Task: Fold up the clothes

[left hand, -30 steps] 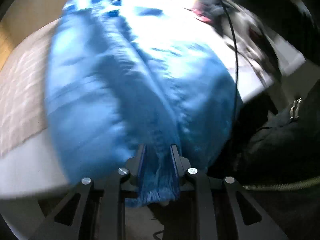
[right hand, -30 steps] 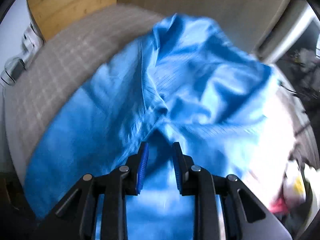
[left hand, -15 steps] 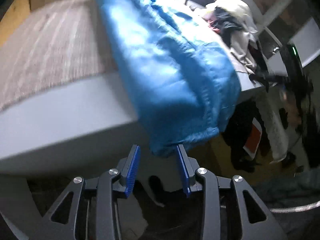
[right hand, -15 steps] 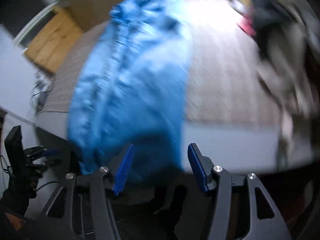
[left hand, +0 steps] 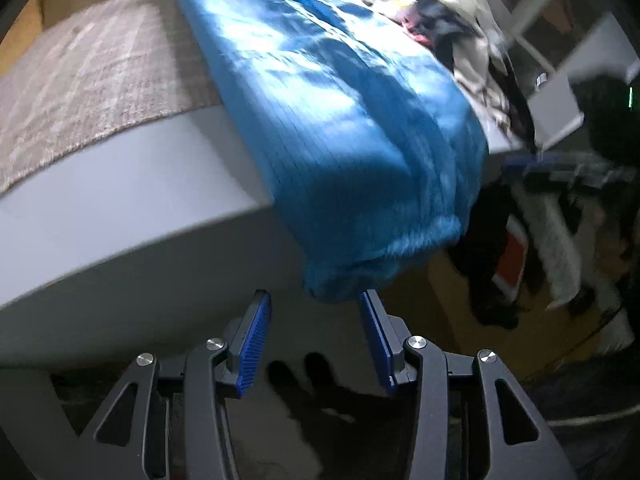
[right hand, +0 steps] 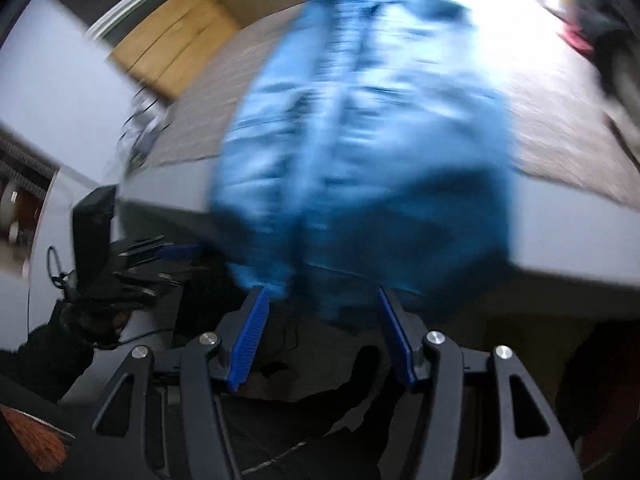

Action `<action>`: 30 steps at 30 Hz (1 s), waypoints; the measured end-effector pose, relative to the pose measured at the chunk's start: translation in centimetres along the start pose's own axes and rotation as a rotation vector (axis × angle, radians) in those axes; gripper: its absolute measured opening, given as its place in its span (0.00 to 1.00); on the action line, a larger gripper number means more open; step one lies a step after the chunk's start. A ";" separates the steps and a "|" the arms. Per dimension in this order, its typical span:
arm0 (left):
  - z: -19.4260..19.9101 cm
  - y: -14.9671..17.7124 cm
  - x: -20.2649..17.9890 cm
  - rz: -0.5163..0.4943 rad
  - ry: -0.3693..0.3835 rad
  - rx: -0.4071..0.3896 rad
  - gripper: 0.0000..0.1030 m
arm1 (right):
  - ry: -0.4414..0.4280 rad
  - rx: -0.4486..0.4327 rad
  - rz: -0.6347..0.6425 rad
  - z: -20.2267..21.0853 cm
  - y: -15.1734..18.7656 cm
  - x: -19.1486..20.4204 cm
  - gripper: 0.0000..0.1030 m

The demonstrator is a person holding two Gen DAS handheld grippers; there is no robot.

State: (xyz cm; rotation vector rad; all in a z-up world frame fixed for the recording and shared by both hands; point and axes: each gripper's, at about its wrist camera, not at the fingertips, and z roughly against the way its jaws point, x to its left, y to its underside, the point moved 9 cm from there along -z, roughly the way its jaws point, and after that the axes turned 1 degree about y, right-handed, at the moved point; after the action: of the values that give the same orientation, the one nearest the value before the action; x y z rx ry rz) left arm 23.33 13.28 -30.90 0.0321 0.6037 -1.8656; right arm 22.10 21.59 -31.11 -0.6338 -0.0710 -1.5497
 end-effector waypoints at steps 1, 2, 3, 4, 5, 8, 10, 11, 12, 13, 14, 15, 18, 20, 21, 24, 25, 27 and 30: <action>0.0 0.2 0.0 -0.010 -0.003 -0.001 0.43 | -0.024 0.023 0.009 -0.9 -0.1 1.3 0.54; 0.2 0.4 0.1 -0.016 0.000 -0.005 0.43 | -0.030 0.034 0.022 -1.9 -0.3 2.5 0.53; 0.3 0.7 0.1 -0.021 0.004 -0.008 0.43 | -0.018 0.037 0.051 -2.9 -0.3 3.6 0.53; 0.5 0.9 0.3 -0.027 0.001 -0.014 0.43 | -0.019 0.050 0.077 -4.1 -0.1 4.5 0.53; 0.8 1.1 0.4 -0.036 -0.005 -0.022 0.43 | -0.033 0.070 0.082 -4.9 0.2 5.3 0.49; 1.0 1.6 0.3 -0.062 0.005 -0.031 0.43 | 0.026 0.063 0.156 -5.6 -0.6 6.8 0.36; 0.6 1.6 0.0 -0.066 0.015 -0.032 0.43 | 0.135 0.061 0.285 -5.7 -2.2 7.1 0.36; 0.4 1.6 -0.1 -0.067 0.021 -0.038 0.43 | 0.179 0.061 0.332 -5.6 -3.2 7.3 0.36; 0.1 1.4 -0.1 -0.066 0.028 -0.052 0.43 | 0.208 0.081 0.366 -5.7 -4.0 7.5 0.36; -0.2 1.1 -0.1 -0.065 0.034 -0.068 0.43 | 0.218 0.114 0.383 -6.0 -4.5 7.5 0.36; -0.7 0.8 -0.1 -0.065 0.043 -0.077 0.43 | 0.223 0.148 0.392 -6.3 -4.8 7.5 0.37; -1.4 0.5 -0.1 -0.067 0.056 -0.078 0.43 | 0.231 0.181 0.398 -6.7 -5.0 7.4 0.38; -3.0 -0.3 -0.4 -0.064 0.107 -0.094 0.43 | 0.255 0.234 0.368 -7.1 -3.9 6.2 0.40; -3.8 -1.1 -0.7 -0.057 0.148 -0.114 0.40 | 0.250 0.253 0.315 -7.0 -2.7 5.0 0.40; -4.0 -1.3 -1.0 -0.061 0.159 -0.119 0.35 | 0.253 0.245 0.280 -6.5 -2.2 4.0 0.40; -3.7 -1.4 -1.5 -0.092 0.150 -0.112 0.08 | 0.275 0.193 0.160 -4.1 -1.0 -0.2 0.41; -3.4 -1.3 -1.6 -0.092 0.159 -0.109 0.08 | 0.319 0.169 0.125 -3.0 -0.6 -2.3 0.43; -2.6 -1.4 -1.9 -0.091 0.177 -0.099 0.07 | 0.417 0.130 0.053 -0.9 0.2 -7.0 0.52; -2.0 -1.7 -2.9 -0.111 0.174 -0.073 0.07 | 0.405 0.113 -0.079 0.1 1.3 -12.5 0.52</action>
State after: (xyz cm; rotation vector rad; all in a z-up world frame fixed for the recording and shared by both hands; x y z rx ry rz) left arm 22.42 17.04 -31.08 0.1161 0.8080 -1.9591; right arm 22.68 32.78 -36.82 -0.2220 0.1233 -1.7110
